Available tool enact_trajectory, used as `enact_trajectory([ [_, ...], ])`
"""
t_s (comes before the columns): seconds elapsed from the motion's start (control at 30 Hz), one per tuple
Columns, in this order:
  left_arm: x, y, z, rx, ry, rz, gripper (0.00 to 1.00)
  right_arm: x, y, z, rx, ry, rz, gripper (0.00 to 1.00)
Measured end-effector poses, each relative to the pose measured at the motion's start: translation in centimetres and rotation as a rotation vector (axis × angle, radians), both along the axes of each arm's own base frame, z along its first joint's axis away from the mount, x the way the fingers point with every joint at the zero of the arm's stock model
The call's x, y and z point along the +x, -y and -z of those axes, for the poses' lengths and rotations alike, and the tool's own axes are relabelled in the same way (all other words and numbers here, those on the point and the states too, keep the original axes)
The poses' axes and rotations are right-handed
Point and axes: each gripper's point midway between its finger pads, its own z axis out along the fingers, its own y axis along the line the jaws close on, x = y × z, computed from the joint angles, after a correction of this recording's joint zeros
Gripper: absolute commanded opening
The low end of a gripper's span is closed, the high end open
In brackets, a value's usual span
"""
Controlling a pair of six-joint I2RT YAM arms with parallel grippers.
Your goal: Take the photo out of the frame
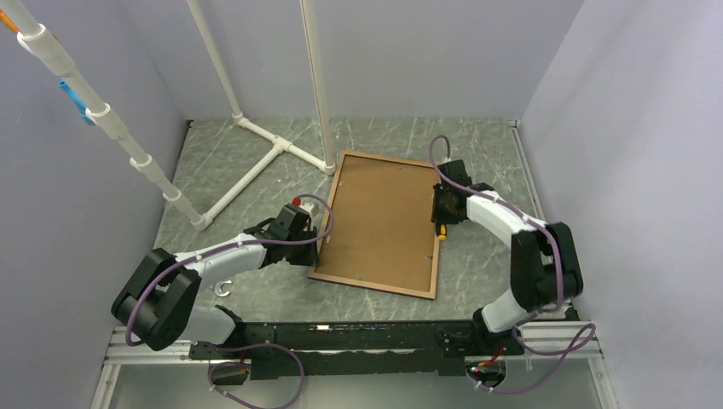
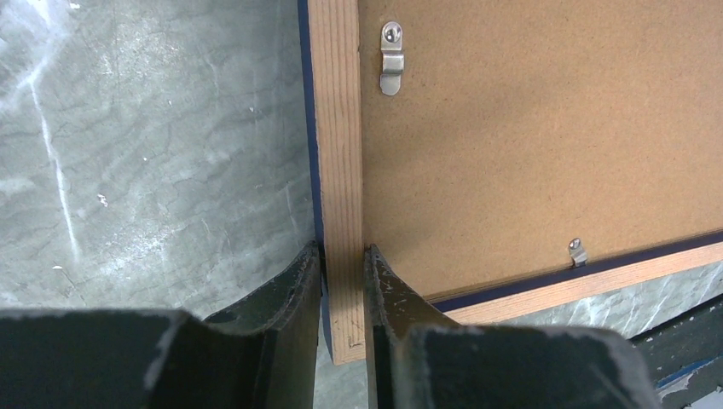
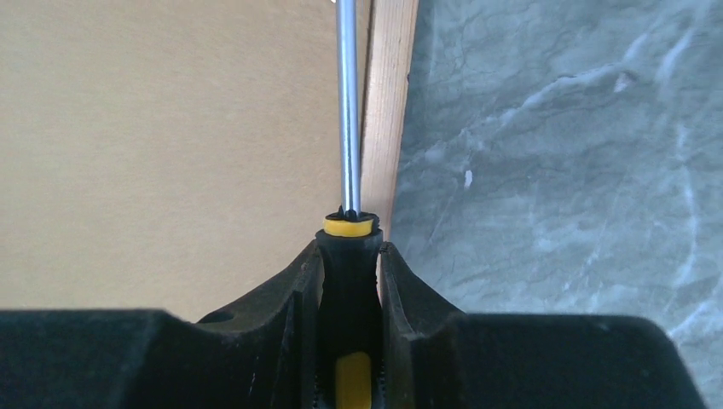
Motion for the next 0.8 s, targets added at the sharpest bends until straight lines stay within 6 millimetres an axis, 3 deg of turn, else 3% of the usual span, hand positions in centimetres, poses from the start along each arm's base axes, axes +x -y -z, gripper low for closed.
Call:
enact_trajectory([
  [0.23, 0.1, 0.4, 0.0, -0.015, -0.015, -0.002, 0.00, -0.6, 0.3, -7.1, 0.056, 0.138, 0.102, 0.00],
  [0.33, 0.1, 0.4, 0.0, -0.019, -0.017, -0.009, 0.00, -2.2, 0.5, -8.0, 0.061, 0.104, 0.124, 0.00],
  [0.5, 0.1, 0.4, 0.0, -0.021, -0.018, -0.012, 0.00, -7.2, 0.6, -7.7, 0.072, -0.050, 0.118, 0.00],
  [0.8, 0.0, 0.5, 0.0, -0.023, -0.019, -0.014, 0.00, -16.2, -1.2, -9.2, 0.124, -0.247, 0.015, 0.00],
])
